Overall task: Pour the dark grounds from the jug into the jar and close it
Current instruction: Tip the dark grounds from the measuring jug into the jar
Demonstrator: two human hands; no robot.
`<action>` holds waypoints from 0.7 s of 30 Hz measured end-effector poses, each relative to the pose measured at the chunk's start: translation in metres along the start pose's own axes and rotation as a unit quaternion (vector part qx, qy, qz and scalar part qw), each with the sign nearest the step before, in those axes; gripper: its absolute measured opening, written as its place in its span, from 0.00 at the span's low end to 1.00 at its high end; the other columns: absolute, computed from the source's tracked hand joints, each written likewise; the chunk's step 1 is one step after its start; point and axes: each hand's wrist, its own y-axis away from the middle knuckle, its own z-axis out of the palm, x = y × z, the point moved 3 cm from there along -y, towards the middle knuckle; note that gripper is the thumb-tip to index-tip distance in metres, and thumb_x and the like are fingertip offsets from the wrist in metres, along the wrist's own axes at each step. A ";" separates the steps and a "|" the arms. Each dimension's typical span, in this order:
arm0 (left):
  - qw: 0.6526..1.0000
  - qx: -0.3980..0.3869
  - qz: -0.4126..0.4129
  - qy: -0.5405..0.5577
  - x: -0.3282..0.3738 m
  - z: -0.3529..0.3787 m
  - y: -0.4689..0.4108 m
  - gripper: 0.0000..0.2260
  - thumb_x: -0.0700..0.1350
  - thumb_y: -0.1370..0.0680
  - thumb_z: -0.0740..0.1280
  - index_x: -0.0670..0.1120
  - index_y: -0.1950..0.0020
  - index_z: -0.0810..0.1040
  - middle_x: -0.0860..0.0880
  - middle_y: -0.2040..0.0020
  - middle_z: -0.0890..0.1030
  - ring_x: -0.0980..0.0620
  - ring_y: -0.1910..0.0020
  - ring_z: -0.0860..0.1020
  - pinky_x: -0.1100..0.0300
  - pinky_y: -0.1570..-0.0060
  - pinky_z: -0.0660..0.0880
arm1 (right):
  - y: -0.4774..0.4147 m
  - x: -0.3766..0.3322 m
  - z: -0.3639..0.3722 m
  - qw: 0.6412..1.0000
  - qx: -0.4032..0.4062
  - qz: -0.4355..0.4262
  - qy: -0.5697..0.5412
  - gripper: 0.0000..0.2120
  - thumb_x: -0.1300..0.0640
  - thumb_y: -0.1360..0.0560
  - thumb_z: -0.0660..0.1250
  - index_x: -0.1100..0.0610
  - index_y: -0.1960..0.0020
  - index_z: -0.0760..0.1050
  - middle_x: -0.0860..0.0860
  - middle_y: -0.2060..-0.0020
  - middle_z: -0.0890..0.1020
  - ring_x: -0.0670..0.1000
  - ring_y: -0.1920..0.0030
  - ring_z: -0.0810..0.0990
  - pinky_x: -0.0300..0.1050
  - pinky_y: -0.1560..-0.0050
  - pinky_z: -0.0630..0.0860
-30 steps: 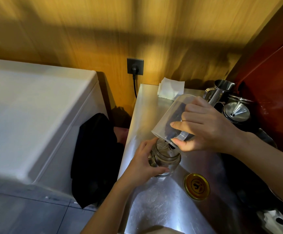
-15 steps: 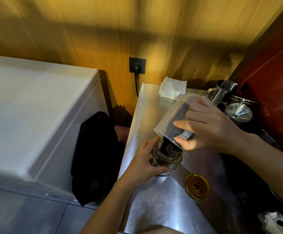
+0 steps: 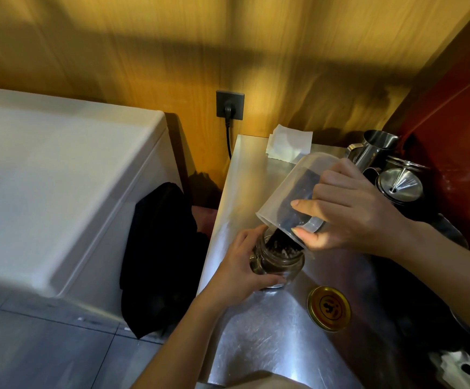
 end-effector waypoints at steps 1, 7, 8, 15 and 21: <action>1.000 0.001 0.000 -0.001 0.000 0.000 0.000 0.35 0.62 0.40 0.74 0.75 0.39 0.60 0.64 0.40 0.66 0.56 0.36 0.68 0.57 0.35 0.67 | 0.000 0.000 0.000 1.000 0.001 0.000 0.002 0.12 0.57 0.27 0.68 0.66 0.63 0.80 0.54 0.72 0.77 0.52 0.66 0.68 0.46 0.58 0.65; 1.000 -0.002 -0.002 -0.002 -0.001 0.000 0.000 0.36 0.62 0.40 0.74 0.76 0.39 0.59 0.64 0.40 0.66 0.55 0.36 0.68 0.56 0.35 0.67 | 0.002 0.002 0.001 1.000 -0.005 0.003 0.009 0.13 0.56 0.27 0.66 0.65 0.64 0.80 0.55 0.72 0.77 0.52 0.66 0.69 0.48 0.58 0.67; 1.000 -0.003 -0.003 -0.001 -0.001 0.000 -0.001 0.36 0.62 0.40 0.75 0.76 0.39 0.59 0.64 0.40 0.66 0.55 0.36 0.68 0.57 0.35 0.67 | 0.002 0.002 0.001 1.000 -0.003 0.005 0.007 0.13 0.56 0.27 0.66 0.65 0.63 0.80 0.55 0.72 0.77 0.52 0.65 0.68 0.48 0.58 0.66; 1.000 -0.008 -0.010 0.001 -0.004 0.000 -0.001 0.36 0.62 0.40 0.75 0.77 0.40 0.58 0.66 0.40 0.65 0.58 0.37 0.68 0.67 0.39 0.65 | 0.004 0.001 0.002 1.000 -0.008 -0.006 0.021 0.11 0.56 0.28 0.69 0.65 0.62 0.80 0.55 0.72 0.77 0.52 0.65 0.68 0.47 0.57 0.66; 1.000 -0.014 -0.014 0.008 -0.006 0.001 -0.001 0.36 0.62 0.40 0.75 0.74 0.38 0.60 0.64 0.40 0.66 0.59 0.38 0.68 0.65 0.39 0.67 | 0.004 -0.001 0.003 1.000 -0.013 -0.007 0.024 0.12 0.56 0.28 0.70 0.65 0.62 0.80 0.55 0.72 0.77 0.52 0.66 0.68 0.46 0.58 0.66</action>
